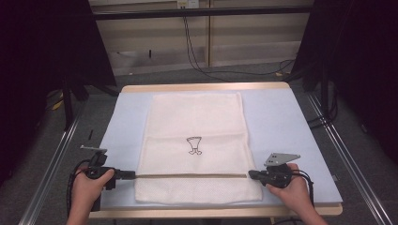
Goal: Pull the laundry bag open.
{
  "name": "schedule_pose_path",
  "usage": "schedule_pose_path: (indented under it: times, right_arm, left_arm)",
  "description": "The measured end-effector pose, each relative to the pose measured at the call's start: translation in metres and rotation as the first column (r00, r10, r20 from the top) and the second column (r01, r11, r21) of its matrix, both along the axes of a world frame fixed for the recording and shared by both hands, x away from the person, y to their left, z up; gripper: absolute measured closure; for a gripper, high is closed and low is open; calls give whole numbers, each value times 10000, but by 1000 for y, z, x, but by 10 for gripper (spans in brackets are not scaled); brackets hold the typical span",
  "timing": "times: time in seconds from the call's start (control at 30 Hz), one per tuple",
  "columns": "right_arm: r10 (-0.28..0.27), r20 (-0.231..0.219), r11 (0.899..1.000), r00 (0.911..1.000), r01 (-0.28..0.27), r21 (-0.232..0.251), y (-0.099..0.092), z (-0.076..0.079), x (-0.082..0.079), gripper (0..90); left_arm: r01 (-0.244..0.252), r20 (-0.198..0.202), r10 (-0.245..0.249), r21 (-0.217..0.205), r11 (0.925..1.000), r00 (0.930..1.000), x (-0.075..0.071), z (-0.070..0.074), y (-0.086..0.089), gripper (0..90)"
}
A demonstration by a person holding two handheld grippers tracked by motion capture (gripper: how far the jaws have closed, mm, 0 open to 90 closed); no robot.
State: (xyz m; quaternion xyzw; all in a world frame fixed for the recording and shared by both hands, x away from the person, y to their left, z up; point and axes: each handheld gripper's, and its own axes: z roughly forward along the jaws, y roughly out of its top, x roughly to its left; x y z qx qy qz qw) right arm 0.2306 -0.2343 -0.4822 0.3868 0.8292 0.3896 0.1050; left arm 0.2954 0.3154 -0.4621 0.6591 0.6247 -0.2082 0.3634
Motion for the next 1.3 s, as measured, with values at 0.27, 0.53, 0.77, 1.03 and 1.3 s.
schedule_pose_path:
  times: [0.27, 0.53, 0.77, 1.03, 1.3]
  right_arm:
    - [-3, -13, 10000, 10000, 3, -11, 0, 0, 0, 900]
    - [11, -10, 10000, 10000, -11, -8, 0, 0, 0, 900]
    - [-113, 212, 9995, 9997, 107, 297, -7, 6, 2, 892]
    - [-1782, 1592, 9839, 9710, 1743, 387, -33, 15, 8, 461]
    - [-2860, 1479, 9569, 9467, 2904, -84, -50, 10, 19, 230]
  left_arm:
    - [11, -5, -11, -8, 10000, 10000, -1, -3, 3, 874]
    - [44, 40, -45, 214, 9998, 10000, -2, -4, 2, 873]
    - [-490, 868, 476, 150, 9987, 9951, -1, 4, 10, 758]
    - [-1220, 2715, 777, 1503, 9811, 9593, 3, 8, 3, 498]
    - [-2254, 4388, 936, 2587, 9393, 8937, 8, 5, 4, 290]
